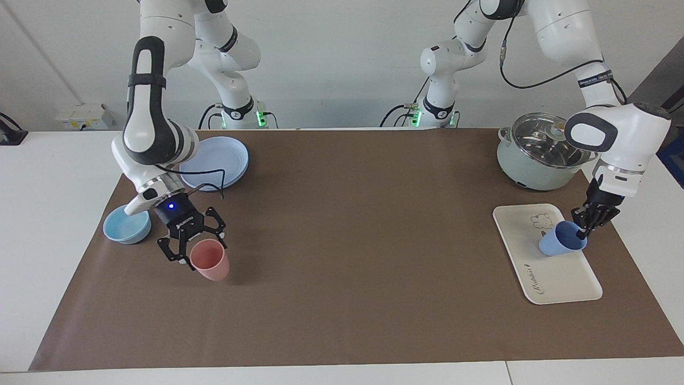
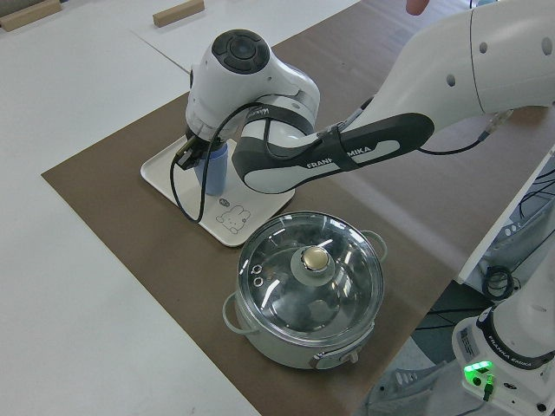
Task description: Place cup on tray
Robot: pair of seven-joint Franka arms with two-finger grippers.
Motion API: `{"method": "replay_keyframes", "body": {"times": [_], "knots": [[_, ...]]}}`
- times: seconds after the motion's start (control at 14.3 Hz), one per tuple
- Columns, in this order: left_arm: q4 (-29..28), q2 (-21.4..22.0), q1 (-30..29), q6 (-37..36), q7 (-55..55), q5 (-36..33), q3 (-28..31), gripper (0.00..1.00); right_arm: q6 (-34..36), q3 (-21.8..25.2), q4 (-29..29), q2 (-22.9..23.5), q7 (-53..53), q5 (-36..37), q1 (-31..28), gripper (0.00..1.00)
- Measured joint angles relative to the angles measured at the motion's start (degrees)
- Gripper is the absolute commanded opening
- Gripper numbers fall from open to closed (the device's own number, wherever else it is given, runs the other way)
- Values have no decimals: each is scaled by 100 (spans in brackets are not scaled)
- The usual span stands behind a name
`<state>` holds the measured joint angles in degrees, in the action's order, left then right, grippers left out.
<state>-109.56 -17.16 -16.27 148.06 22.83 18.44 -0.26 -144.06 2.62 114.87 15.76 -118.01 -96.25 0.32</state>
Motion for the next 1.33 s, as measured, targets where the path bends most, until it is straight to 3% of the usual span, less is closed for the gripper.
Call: {"method": "replay_keyframes", "body": {"times": [0.21,0.28,0.42,0.63,0.77,0.84,1.33], "knots": [[20,-101,1,281,4,419,-42,0,354,1,53,197,-683,-351,-268,0],[22,-103,1,287,4,442,-47,56,360,-4,72,229,-755,-390,-269,0],[27,-112,3,279,73,443,-49,93,360,-41,111,234,-927,-504,-252,0],[112,-124,21,12,143,443,-65,99,377,-59,324,244,-1657,-1157,-215,0],[388,-89,27,-627,155,434,-72,99,402,-58,391,245,-1759,-1226,-220,0],[573,-55,27,-1032,167,383,-71,99,402,-58,391,245,-1759,-1232,-220,99],[2485,337,29,-5026,-430,-340,-64,99,398,-58,371,224,-1760,-1251,-219,100]]}}
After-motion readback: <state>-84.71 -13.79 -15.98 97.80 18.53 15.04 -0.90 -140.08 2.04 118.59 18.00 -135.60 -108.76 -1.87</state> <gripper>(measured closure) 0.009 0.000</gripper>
